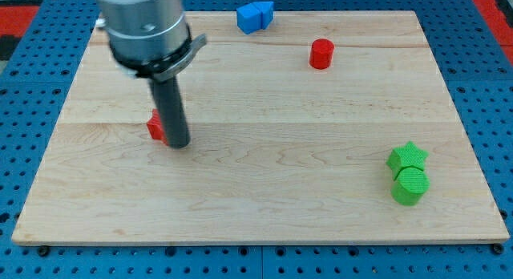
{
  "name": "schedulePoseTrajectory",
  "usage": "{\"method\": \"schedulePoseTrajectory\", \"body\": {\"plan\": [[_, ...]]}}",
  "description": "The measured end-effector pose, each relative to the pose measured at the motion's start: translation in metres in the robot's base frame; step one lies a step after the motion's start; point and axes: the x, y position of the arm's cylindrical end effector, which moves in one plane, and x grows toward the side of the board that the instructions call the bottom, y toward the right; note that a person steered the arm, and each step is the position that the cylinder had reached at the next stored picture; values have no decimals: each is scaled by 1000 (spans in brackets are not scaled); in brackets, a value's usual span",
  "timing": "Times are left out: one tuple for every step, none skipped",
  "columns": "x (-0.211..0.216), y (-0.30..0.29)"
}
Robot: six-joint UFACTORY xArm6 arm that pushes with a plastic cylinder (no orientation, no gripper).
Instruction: Push red star towards up
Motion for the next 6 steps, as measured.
{"method": "schedulePoseTrajectory", "body": {"plan": [[-3,-40],[-39,-51],[-44,-41],[3,-30],[-1,-6],[-44,-2]]}}
